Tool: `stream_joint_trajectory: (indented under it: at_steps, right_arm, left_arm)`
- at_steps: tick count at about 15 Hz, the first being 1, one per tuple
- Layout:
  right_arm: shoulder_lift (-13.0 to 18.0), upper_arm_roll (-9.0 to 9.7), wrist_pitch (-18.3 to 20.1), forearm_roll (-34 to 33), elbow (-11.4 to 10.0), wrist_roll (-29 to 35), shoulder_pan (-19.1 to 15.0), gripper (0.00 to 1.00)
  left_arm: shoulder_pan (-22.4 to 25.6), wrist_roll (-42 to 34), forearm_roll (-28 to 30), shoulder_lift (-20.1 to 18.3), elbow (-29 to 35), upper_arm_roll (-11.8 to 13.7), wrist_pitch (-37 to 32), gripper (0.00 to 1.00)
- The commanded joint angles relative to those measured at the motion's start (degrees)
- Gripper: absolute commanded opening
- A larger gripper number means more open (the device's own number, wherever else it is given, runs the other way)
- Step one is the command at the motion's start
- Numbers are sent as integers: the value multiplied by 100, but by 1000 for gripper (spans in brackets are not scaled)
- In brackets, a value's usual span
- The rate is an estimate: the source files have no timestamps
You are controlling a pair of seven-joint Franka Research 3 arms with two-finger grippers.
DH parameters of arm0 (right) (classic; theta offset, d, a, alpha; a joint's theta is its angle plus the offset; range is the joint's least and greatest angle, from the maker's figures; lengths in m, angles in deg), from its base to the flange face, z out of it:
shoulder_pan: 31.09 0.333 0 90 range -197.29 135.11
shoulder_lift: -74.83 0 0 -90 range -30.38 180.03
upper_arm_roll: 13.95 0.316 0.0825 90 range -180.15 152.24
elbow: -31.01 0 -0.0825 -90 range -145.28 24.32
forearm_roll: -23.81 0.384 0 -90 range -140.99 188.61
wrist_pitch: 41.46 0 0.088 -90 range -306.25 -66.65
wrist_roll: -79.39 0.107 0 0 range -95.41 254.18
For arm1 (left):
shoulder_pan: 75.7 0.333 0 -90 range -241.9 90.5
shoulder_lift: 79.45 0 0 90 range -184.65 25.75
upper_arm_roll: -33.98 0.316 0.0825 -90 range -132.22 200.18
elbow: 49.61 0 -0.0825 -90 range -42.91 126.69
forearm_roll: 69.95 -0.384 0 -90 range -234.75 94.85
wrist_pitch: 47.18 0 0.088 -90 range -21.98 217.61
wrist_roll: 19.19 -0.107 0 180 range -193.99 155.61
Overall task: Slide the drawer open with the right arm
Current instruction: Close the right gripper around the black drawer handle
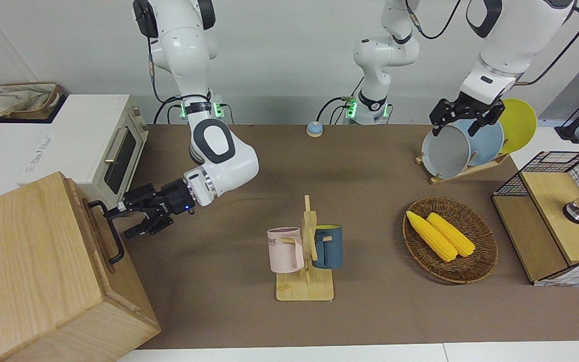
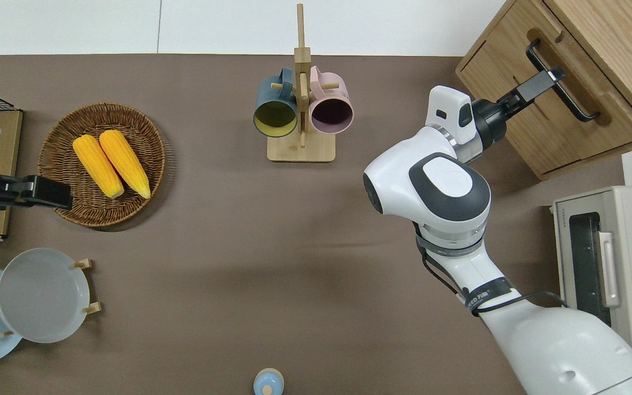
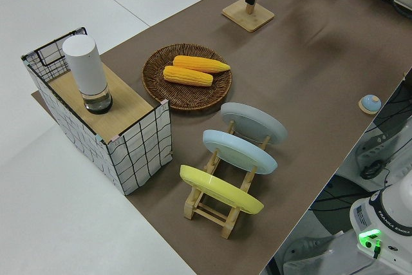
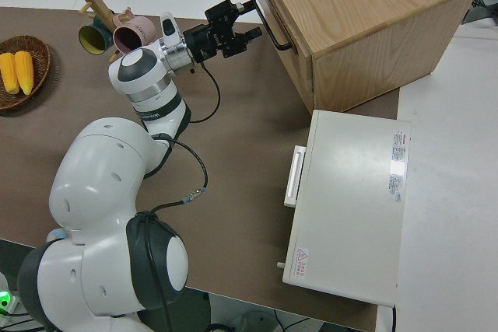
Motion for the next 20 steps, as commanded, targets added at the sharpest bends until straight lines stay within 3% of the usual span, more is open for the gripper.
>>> stream_joint_trajectory:
  at_steps: [1,2,5,6,16,20]
  right_arm:
    - [-50,35,-275,-358,41,173,-245,904]
    - [-50,26,-302,-376,41,156,-272,775]
    - [-67,35,-293,-376,41,95,-272,138]
    - [-76,26,-276,-376,41,86,-263,9]
    - [-59,96,-196,-315,32,-98,-123,0]
    - [-50,123,110,-44,41,-108,193,0]
  left_arm:
    - [31,-51,-98,65,-149,-41,-113,993]
    - [31,-51,-98,65,-140,-41,-113,993]
    - [31,-51,-98,65,-140,-41,-113,993]
    - [31,-51,-98,65,-149,-41,-113,993]
    - [31,-51,-98,65,-149,-41,-113,993]
    - [31,-51,-98,65,-149,-41,-113,993]
